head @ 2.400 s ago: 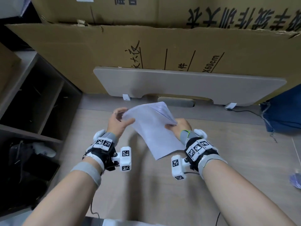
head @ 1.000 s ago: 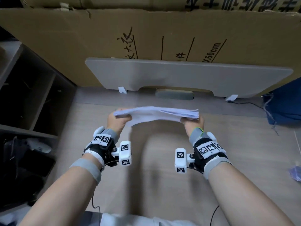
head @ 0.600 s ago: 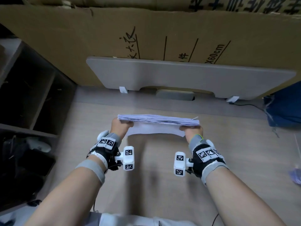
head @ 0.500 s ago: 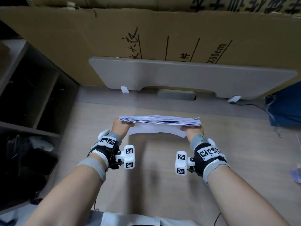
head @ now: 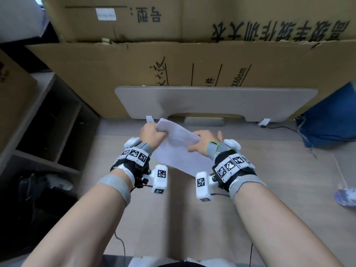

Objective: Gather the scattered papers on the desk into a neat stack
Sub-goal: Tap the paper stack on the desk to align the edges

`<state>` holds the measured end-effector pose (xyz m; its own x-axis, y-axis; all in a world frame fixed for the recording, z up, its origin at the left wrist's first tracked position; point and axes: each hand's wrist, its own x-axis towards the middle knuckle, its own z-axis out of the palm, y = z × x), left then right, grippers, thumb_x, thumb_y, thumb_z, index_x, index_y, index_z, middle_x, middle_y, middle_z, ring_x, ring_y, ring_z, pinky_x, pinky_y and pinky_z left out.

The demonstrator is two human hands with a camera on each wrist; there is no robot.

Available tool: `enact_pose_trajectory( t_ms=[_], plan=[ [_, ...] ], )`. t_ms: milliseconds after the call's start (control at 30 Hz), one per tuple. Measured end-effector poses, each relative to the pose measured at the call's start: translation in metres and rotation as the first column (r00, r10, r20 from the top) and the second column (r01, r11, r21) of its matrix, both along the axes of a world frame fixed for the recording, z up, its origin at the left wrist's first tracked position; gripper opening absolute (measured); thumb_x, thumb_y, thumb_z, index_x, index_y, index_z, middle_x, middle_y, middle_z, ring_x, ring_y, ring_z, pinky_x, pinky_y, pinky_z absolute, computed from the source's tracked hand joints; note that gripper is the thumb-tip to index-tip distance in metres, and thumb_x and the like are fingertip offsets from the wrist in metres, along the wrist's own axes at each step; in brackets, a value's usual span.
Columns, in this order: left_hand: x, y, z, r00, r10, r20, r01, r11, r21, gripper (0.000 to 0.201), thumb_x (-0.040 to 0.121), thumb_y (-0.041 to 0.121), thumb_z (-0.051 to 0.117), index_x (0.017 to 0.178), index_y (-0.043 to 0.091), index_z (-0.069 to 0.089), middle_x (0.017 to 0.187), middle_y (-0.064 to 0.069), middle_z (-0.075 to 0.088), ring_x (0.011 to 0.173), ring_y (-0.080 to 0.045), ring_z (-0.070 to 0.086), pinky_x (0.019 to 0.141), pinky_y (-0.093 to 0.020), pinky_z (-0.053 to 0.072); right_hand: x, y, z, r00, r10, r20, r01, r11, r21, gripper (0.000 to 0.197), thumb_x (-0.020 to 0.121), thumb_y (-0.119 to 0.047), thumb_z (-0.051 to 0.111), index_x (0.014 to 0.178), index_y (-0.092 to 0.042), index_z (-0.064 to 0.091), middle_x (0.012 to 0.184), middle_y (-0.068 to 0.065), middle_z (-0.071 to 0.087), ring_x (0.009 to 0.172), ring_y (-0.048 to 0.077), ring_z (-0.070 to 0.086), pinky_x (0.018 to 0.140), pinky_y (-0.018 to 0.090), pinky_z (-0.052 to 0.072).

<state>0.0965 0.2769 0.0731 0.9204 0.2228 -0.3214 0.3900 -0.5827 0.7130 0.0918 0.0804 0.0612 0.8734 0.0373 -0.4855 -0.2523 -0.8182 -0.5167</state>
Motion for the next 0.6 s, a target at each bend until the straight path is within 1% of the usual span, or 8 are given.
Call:
enact_pose_trajectory(
  t_ms=[33,100,200,300,367,433,500,600],
  plan=[
    [-0.001,0.002,0.008,0.999,-0.038,0.009,0.038,0.999,0.023,0.016,0.062,0.019,0.050,0.057,0.004,0.051,0.059,-0.009,0.046,0.064,-0.027,0.040,0.058,-0.031,0.035,-0.004,0.006,0.006,1.000,-0.007,-0.014,0.007,1.000,0.014,0.021,0.067,-0.037,0.072,0.085,-0.029,0.066,0.069,-0.006,0.061,0.076,0.022,0.054,0.094,0.036,0.042],
    [-0.005,0.006,0.023,0.993,-0.098,0.065,0.096,0.995,0.040,0.011,0.065,0.017,0.050,0.055,0.011,0.052,0.059,-0.004,0.046,0.066,-0.028,0.041,0.058,-0.028,0.036,-0.012,0.017,0.012,0.999,-0.039,-0.020,0.040,0.998,0.055,0.023,0.072,-0.035,0.069,0.071,-0.013,0.062,0.067,0.002,0.056,0.065,0.024,0.048,0.063,0.030,0.040],
    [-0.002,0.015,0.025,0.949,-0.089,0.302,0.025,0.977,0.211,0.032,0.070,0.033,0.066,0.099,0.043,0.068,0.111,0.007,0.068,0.112,-0.025,0.057,0.100,-0.038,0.042,-0.023,0.017,0.017,0.982,-0.188,0.031,0.181,0.971,0.159,0.031,0.079,-0.040,0.067,0.061,-0.016,0.058,0.067,0.005,0.059,0.062,0.023,0.050,0.060,0.029,0.040],
    [0.000,0.028,0.018,0.968,0.117,0.222,-0.119,0.993,-0.004,0.111,0.058,0.068,0.079,0.151,0.036,0.027,0.154,0.002,0.037,0.143,-0.020,0.033,0.119,-0.045,0.021,-0.037,0.011,0.023,0.921,-0.388,0.011,0.351,0.845,0.403,0.025,0.074,-0.044,0.073,0.069,-0.021,0.069,0.075,-0.001,0.072,0.069,0.017,0.066,0.073,0.032,0.053],
    [-0.007,0.025,0.010,0.969,0.236,0.067,-0.194,0.905,-0.379,0.123,0.059,0.066,0.083,0.155,0.030,0.015,0.140,0.003,0.049,0.130,-0.021,0.049,0.112,-0.044,0.038,-0.046,0.001,0.024,0.883,-0.469,-0.008,0.423,0.790,0.444,0.033,0.066,-0.051,0.076,0.078,-0.021,0.073,0.083,-0.001,0.075,0.079,0.018,0.071,0.083,0.036,0.057],
    [-0.022,0.016,0.005,0.972,0.209,-0.110,-0.231,0.743,-0.628,0.107,0.071,0.047,0.086,0.153,0.015,0.025,0.117,0.005,0.064,0.107,-0.020,0.065,0.096,-0.040,0.053,-0.055,-0.008,0.032,0.840,-0.543,-0.003,0.479,0.738,0.476,0.036,0.071,-0.045,0.078,0.091,-0.016,0.073,0.093,0.001,0.074,0.088,0.020,0.070,0.090,0.035,0.055],
    [-0.038,0.002,0.003,0.974,0.009,-0.226,-0.171,0.679,-0.714,0.096,0.059,0.048,0.091,0.138,0.008,0.053,0.106,-0.005,0.075,0.093,-0.024,0.074,0.078,-0.038,0.060,-0.066,-0.022,0.038,0.774,-0.633,-0.012,0.553,0.668,0.498,0.042,0.079,-0.036,0.077,0.108,-0.007,0.068,0.105,0.006,0.071,0.097,0.021,0.067,0.090,0.029,0.050],
    [-0.055,-0.021,-0.002,0.954,-0.159,-0.255,-0.082,0.677,-0.731,0.058,0.074,0.033,0.085,0.121,0.005,0.066,0.103,-0.015,0.076,0.092,-0.033,0.075,0.079,-0.042,0.060,-0.082,-0.038,0.035,0.722,-0.689,-0.069,0.632,0.616,0.470,0.062,0.075,-0.046,0.079,0.117,-0.009,0.053,0.122,0.003,0.060,0.108,0.019,0.059,0.097,0.029,0.044]
  ],
)
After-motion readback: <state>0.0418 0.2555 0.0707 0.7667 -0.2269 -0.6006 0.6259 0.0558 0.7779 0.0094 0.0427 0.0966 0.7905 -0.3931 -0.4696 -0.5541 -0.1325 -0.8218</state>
